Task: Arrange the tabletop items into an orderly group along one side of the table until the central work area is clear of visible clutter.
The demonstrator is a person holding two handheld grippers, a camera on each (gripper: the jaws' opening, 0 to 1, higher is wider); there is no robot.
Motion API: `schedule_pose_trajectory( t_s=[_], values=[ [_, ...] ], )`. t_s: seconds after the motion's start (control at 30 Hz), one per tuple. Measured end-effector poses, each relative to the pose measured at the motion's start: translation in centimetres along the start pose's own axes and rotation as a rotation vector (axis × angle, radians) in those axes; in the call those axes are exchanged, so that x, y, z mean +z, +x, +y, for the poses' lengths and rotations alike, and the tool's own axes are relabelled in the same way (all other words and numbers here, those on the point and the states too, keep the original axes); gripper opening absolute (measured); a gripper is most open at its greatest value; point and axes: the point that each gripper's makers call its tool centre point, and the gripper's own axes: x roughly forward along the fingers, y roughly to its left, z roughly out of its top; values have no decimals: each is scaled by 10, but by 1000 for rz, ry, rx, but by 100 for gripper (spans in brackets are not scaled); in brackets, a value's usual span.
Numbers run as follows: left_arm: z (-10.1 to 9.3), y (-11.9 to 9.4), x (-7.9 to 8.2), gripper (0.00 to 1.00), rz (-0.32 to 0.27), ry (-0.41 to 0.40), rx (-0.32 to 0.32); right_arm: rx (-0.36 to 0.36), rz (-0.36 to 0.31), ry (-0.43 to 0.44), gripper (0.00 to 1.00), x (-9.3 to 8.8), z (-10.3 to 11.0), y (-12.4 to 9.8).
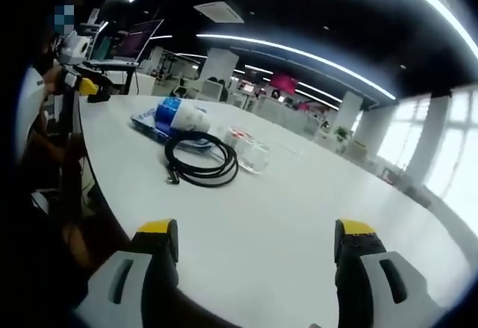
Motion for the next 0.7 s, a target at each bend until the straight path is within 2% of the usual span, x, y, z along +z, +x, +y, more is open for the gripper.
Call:
schedule_pose_trajectory(
  t_s=[0.17,0.33,0.5,0.7],
  values=[
    [2,-2,0,83,-7,-5,10,3,11,-7,82,-3,2,0],
    [4,-3,1,83,-11,-7,12,7,11,44,81,-6,-1,2],
    [2,-1,-2,83,4,-8,7,39,21,89,77,-10,3,4],
    [4,-2,3,83,-18,-9,17,18,14,130,79,-12,-1,4]
  ],
)
